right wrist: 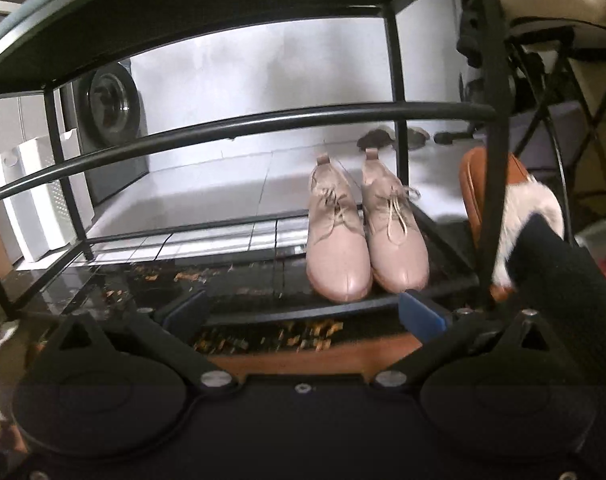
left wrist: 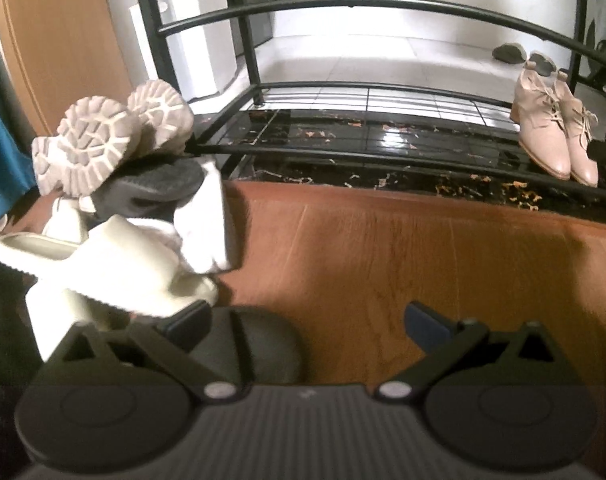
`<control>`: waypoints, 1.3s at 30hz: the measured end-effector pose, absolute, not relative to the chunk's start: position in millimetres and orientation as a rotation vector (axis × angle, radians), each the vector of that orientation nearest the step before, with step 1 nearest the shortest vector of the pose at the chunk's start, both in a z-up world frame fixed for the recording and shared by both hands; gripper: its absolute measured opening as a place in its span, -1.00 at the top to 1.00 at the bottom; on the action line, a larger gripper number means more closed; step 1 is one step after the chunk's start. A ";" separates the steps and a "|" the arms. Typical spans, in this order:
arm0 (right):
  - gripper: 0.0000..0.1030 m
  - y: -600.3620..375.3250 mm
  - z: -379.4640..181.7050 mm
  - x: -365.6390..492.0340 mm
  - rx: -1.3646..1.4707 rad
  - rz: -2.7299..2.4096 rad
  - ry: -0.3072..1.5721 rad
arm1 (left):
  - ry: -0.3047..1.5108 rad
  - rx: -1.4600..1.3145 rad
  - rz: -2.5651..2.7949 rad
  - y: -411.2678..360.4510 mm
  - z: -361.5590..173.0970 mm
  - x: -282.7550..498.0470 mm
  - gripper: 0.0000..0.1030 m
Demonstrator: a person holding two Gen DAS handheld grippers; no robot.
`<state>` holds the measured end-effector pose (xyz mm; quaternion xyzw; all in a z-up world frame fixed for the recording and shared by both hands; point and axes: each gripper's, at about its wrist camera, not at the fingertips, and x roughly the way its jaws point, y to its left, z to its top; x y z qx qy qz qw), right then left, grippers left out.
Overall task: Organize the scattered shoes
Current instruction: 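Set the pink shoe beside its pair on the shelf and open the right tool, then grasp a cream slide from the pile with the left tool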
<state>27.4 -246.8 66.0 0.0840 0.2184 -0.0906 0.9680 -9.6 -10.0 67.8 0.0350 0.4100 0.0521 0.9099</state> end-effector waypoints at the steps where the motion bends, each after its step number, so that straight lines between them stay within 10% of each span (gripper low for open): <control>1: -1.00 -242.4 66.1 21.0 0.174 -0.180 0.455 | 0.847 0.069 0.110 -8.0 67.8 -11.6 -0.99; 26: -1.00 -149.6 53.8 -18.4 0.002 -0.007 0.578 | 0.722 0.156 0.364 40.6 52.4 -31.4 -0.99; 39: -1.00 -153.1 45.7 -20.5 0.003 -0.004 0.615 | 0.611 -0.364 0.376 143.3 60.6 -25.6 -0.74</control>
